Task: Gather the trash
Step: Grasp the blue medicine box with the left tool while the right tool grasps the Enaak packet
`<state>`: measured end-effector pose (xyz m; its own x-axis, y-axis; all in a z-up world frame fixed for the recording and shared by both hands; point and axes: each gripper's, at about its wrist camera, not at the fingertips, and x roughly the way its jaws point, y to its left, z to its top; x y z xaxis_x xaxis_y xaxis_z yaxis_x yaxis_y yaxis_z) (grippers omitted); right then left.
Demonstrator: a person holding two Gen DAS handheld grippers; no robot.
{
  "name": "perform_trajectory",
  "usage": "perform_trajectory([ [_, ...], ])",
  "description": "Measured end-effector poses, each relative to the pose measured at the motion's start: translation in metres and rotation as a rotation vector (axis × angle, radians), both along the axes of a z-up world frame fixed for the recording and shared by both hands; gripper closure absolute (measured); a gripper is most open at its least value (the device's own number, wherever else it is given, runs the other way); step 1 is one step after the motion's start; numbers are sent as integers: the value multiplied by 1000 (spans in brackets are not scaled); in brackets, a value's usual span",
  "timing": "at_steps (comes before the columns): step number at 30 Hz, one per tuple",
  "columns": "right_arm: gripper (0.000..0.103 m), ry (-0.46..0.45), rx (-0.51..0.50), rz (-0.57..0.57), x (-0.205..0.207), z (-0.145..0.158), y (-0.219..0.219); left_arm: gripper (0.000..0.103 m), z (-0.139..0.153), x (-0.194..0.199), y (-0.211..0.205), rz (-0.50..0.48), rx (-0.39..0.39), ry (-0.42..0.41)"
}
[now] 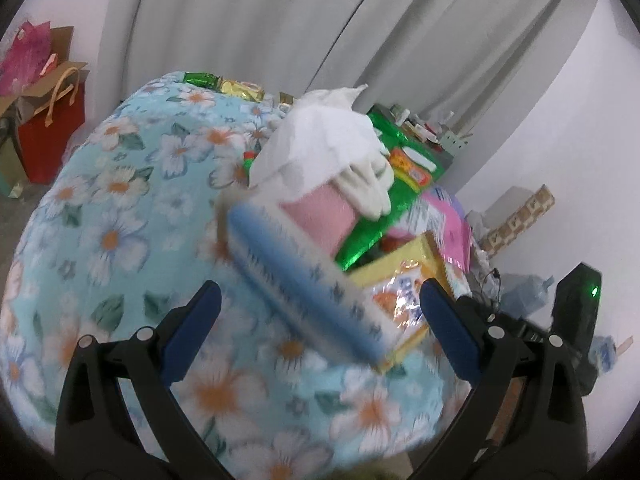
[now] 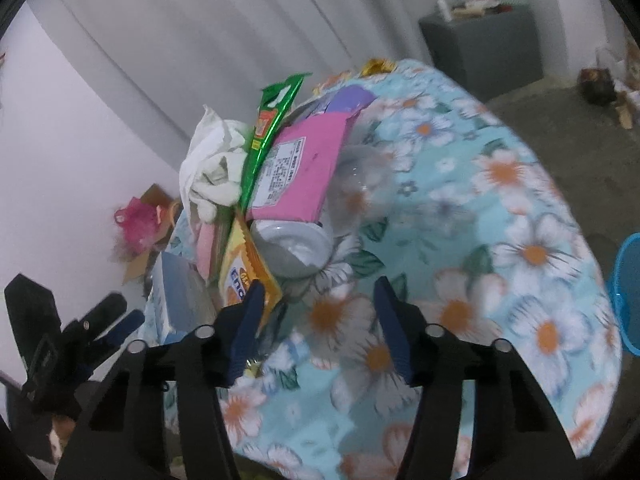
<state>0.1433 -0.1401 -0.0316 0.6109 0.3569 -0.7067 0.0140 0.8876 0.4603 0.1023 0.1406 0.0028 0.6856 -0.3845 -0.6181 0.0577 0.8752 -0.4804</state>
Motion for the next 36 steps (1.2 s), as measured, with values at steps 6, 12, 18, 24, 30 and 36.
perform_trajectory([
  [6,59,57,77,55,17,-14,6,24,-24,39,-7,-12,-45,98],
  [12,59,36,160,89,10,-7,5,41,-42,39,4,-7,-123,168],
  [18,59,57,266,93,15,-13,-2,54,-42,21,17,-16,-159,171],
  [24,59,69,316,134,19,-17,3,62,-47,5,28,-19,-186,190],
  [30,59,85,253,143,22,-21,15,65,-53,0,35,-18,-225,198],
  [36,87,82,173,168,23,-20,26,66,-50,-3,34,-35,-221,174],
])
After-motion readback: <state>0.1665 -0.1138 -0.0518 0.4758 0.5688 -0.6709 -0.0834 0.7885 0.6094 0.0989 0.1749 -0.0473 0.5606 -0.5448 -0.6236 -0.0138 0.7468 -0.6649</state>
